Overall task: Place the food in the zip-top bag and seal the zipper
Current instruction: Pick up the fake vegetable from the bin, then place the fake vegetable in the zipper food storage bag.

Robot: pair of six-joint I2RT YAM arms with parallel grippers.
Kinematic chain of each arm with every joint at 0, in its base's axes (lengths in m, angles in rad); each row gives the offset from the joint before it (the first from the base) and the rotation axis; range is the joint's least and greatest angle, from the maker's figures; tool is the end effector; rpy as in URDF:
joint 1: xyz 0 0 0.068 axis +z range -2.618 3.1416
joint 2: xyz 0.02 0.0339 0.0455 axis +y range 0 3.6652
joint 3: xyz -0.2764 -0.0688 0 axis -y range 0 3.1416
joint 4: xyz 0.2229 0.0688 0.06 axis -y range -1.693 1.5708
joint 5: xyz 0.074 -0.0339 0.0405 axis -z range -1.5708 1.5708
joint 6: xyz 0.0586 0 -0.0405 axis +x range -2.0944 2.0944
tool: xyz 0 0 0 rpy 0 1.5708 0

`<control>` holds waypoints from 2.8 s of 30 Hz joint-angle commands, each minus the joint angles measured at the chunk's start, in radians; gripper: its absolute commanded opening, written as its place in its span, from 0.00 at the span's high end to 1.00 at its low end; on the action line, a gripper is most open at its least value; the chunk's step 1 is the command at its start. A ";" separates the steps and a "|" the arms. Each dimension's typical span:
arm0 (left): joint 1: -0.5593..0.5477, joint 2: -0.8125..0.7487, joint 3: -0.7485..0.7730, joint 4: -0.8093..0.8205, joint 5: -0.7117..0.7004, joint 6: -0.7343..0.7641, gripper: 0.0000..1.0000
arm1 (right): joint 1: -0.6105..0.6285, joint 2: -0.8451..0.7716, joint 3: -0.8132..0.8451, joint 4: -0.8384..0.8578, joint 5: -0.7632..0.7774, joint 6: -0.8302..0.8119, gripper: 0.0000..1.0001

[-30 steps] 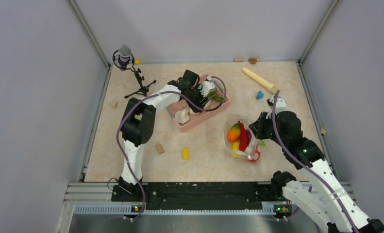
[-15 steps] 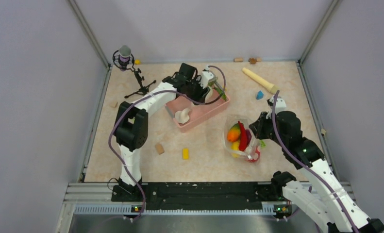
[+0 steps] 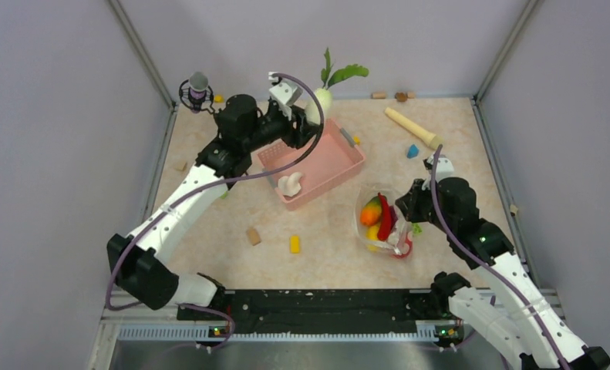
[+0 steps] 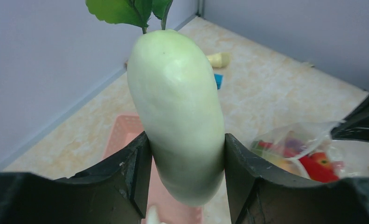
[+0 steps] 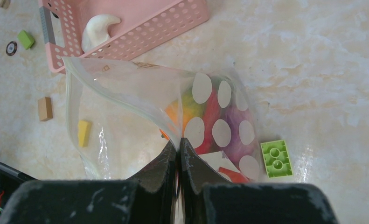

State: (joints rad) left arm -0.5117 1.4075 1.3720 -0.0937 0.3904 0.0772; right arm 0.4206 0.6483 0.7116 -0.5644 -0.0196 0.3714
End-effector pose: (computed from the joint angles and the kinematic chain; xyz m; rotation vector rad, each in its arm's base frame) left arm 0.2743 -0.1796 0.4218 0.7796 1.5484 -0.6532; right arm 0.1224 0.0560 0.2907 -0.0642 2.1101 0.5015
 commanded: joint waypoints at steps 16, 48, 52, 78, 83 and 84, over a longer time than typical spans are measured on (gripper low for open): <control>-0.237 -0.257 -0.311 0.099 0.141 -0.716 0.89 | -0.003 0.005 -0.002 0.046 0.016 0.022 0.95; -0.472 0.006 -0.152 -0.322 0.144 -0.871 1.00 | -0.003 -0.008 -0.004 0.060 -0.069 0.006 0.95; -0.463 0.124 -0.024 -0.465 0.089 -0.857 1.00 | -0.003 -0.009 -0.009 0.067 -0.101 0.001 0.95; -0.513 0.223 -0.061 -0.091 -0.549 -1.112 1.00 | -0.003 -0.004 -0.022 0.101 -0.197 -0.011 0.95; -0.547 0.233 -0.060 -0.119 -0.629 -1.104 0.70 | -0.002 -0.002 -0.023 0.103 -0.197 -0.012 0.95; -0.554 0.236 -0.061 -0.119 -0.640 -1.098 0.56 | -0.002 -0.002 -0.023 0.103 -0.196 -0.012 0.95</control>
State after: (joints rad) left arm -1.0477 1.6371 1.3048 -0.2665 -0.1425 -1.0210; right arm 0.4206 0.6537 0.6933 -0.5083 -0.1970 0.3672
